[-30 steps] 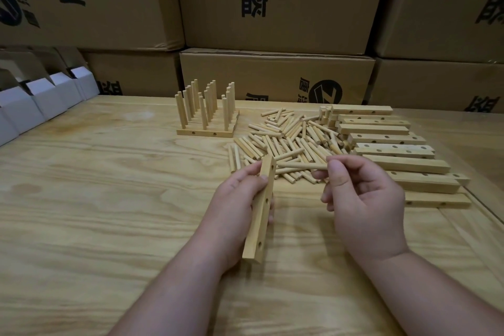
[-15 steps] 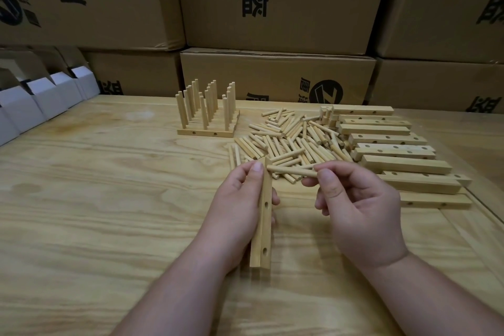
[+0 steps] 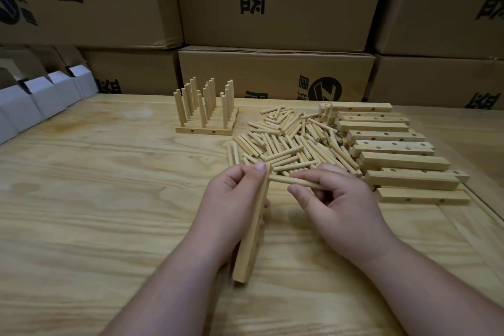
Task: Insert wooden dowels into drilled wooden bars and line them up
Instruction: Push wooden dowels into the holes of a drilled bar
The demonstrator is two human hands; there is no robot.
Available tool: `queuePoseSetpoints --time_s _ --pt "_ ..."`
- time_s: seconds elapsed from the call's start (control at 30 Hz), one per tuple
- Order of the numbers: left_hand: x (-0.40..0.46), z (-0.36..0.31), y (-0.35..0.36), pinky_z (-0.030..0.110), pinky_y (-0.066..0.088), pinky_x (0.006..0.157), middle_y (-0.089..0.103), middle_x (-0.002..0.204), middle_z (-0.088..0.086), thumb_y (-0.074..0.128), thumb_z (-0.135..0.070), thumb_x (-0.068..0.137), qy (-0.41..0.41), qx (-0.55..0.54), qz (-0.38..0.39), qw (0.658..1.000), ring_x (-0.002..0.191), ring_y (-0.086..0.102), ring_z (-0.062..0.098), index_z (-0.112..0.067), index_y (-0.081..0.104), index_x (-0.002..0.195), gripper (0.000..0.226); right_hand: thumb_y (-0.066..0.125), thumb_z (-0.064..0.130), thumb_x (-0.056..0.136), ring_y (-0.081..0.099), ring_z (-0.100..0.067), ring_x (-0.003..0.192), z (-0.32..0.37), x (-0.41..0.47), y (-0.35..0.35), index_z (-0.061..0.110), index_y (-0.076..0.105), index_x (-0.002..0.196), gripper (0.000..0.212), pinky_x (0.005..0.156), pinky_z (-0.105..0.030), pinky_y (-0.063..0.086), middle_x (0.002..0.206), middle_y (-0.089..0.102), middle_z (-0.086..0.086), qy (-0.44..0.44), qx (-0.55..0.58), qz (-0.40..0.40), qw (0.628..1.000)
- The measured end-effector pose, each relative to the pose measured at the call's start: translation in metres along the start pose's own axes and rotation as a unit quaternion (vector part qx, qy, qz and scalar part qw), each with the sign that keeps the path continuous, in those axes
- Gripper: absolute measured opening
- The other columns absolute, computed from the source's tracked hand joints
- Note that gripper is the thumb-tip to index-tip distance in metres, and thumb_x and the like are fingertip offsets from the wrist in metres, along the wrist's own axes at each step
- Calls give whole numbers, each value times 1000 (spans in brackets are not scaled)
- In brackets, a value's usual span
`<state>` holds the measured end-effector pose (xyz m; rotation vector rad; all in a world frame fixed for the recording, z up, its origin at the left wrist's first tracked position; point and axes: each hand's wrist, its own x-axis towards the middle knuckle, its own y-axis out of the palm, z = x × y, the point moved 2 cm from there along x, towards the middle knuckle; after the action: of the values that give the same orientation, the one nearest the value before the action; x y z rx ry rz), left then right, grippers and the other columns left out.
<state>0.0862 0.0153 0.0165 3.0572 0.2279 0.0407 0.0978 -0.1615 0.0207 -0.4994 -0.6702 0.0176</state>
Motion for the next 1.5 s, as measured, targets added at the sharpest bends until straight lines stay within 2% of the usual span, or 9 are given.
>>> queuePoseSetpoints --time_s 0.2,0.33,0.47,0.67,0.9,1.07,1.2,1.3,1.5 --pt "0 -1 -3 24 50 45 63 60 2 66 -43 93 -15 16 -11 1000 54 62 8 -9 69 86 35 74 30 88 56 -4 75 2 0 -3 24 78 111 24 65 -13 41 81 55 13 -46 -78 34 995" --pt "0 -3 -3 23 48 44 63 60 5 66 -44 91 -21 17 5 1000 49 58 8 -10 69 88 34 62 37 94 57 -7 75 6 0 -4 23 76 113 27 64 -34 50 80 55 13 -71 -131 73 986" --pt "0 -1 -4 22 49 46 65 60 3 67 -50 88 -24 36 21 999 50 58 7 -10 69 89 39 58 35 96 61 -14 76 9 -1 -3 21 76 108 26 63 -39 52 79 63 7 -79 -143 83 983" --pt "-1 1 -2 23 49 46 63 57 -2 69 -55 77 -15 44 38 998 57 60 11 -19 66 79 36 59 35 95 60 -8 76 7 -3 1 22 76 94 22 70 -33 50 74 65 10 -15 -93 91 991" --pt "-4 -2 0 22 49 46 64 59 1 69 -58 69 8 37 43 998 52 58 7 -22 67 75 37 66 26 95 63 -20 71 6 -2 2 26 78 83 18 69 -32 49 76 70 -11 130 77 110 982" --pt "-4 -3 0 29 50 53 70 65 0 55 -63 90 0 37 30 999 55 61 10 -37 74 78 35 72 27 91 66 1 84 7 1 6 45 69 81 20 69 -9 49 87 73 19 104 45 30 993" --pt "-3 -2 0 26 49 49 73 68 4 59 -49 97 -25 34 43 998 54 62 11 -32 77 83 28 75 27 88 64 2 87 0 3 -4 31 77 91 6 73 -7 46 81 70 14 47 -47 -59 996" --pt "-4 0 0 21 48 49 72 65 3 66 -44 93 -16 37 48 998 52 62 7 -33 80 90 18 72 27 91 60 3 87 -1 6 -7 22 79 101 14 75 -4 40 86 66 18 -1 -132 -40 990" --pt "-5 2 0 25 49 65 76 71 2 66 -52 89 -5 81 52 995 63 67 3 -25 82 83 32 67 32 94 58 20 89 -12 7 -11 28 78 100 13 72 2 39 75 62 40 61 -83 9 995"
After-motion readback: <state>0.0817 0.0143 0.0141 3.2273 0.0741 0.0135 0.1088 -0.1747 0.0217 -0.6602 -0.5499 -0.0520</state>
